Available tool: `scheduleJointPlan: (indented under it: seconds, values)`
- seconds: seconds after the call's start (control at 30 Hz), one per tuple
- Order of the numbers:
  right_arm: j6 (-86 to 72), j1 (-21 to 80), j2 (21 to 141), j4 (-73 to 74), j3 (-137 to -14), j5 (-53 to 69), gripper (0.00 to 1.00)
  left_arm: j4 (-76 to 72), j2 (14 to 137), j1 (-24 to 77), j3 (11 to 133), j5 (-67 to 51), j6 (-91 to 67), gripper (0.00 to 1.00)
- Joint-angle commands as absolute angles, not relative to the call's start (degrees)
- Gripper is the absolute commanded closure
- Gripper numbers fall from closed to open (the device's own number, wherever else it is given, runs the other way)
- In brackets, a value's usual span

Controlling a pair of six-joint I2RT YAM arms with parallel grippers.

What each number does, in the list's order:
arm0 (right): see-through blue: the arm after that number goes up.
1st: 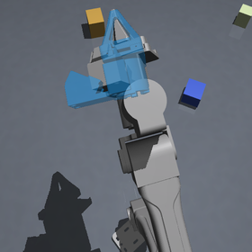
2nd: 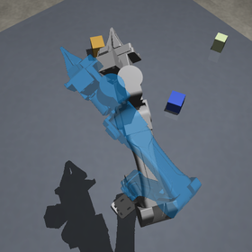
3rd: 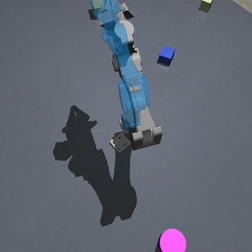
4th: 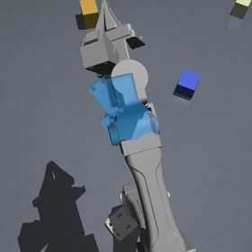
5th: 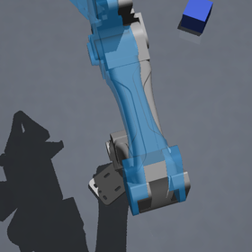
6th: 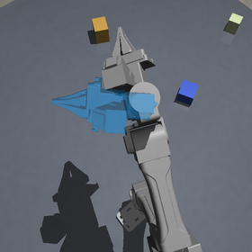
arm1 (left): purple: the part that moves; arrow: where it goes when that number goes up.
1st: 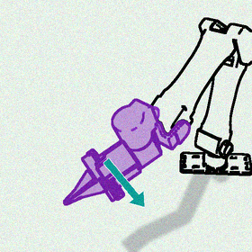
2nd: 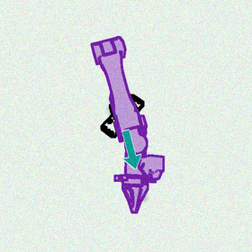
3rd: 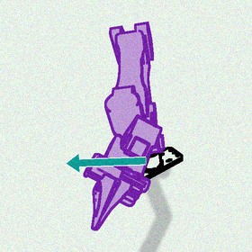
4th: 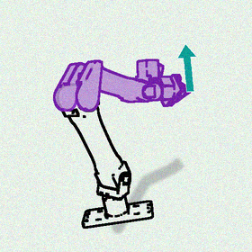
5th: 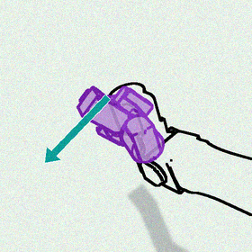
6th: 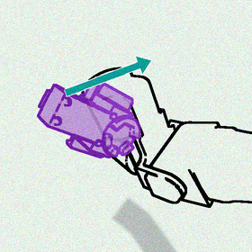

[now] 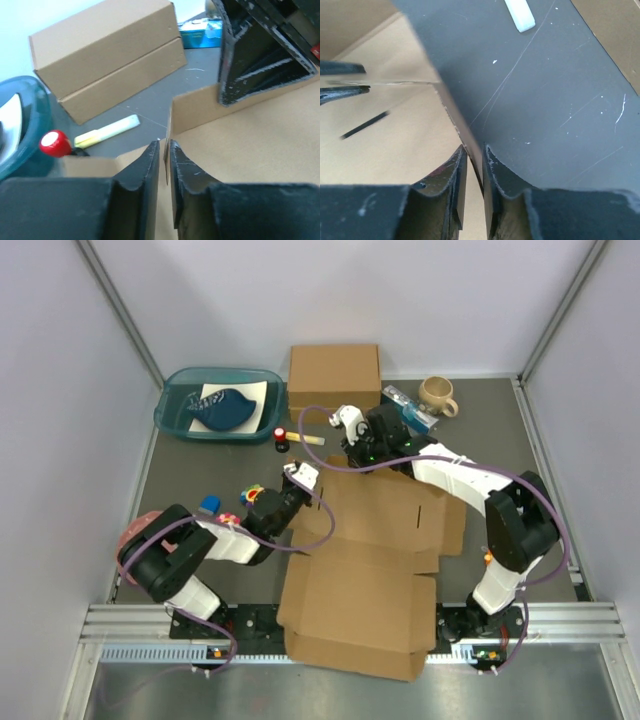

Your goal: Fold the paper box

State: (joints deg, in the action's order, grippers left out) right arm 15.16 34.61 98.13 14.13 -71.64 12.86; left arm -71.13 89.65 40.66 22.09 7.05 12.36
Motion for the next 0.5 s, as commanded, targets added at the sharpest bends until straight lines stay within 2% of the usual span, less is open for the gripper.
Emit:
scheduleJointPlan:
  seconds: [0.0,0.03,0.07,0.1,0.17,0.3,0.47]
  values:
    - [13.71,35.42,96.33,11.95,-70.40,9.59,0.90,-65.49,84.03,40.87,26.88,13.00,12.66,0.74]
    - [13.71,35.68,96.15,11.95,-70.14,8.88,0.93,-64.00,82.54,40.87,27.33,13.88,12.57,0.69]
    - [13.62,35.94,95.63,11.95,-69.61,8.27,0.96,-60.85,81.66,40.78,27.86,14.41,11.79,0.59]
    - [13.71,36.56,95.36,11.69,-69.17,6.61,1.00,-58.82,80.78,40.78,28.82,14.94,11.08,0.53]
    - [13.36,37.53,95.01,11.43,-68.30,3.79,1.00,-51.99,78.14,40.87,30.57,17.48,7.67,0.36]
    - [14.32,40.77,93.78,10.20,-65.66,-5.07,1.00,-37.73,72.96,40.78,33.39,23.10,0.10,0.34]
    - [13.98,42.28,90.54,8.18,-61.71,-7.47,1.00,-22.43,67.86,40.87,34.45,29.50,-8.68,0.33]
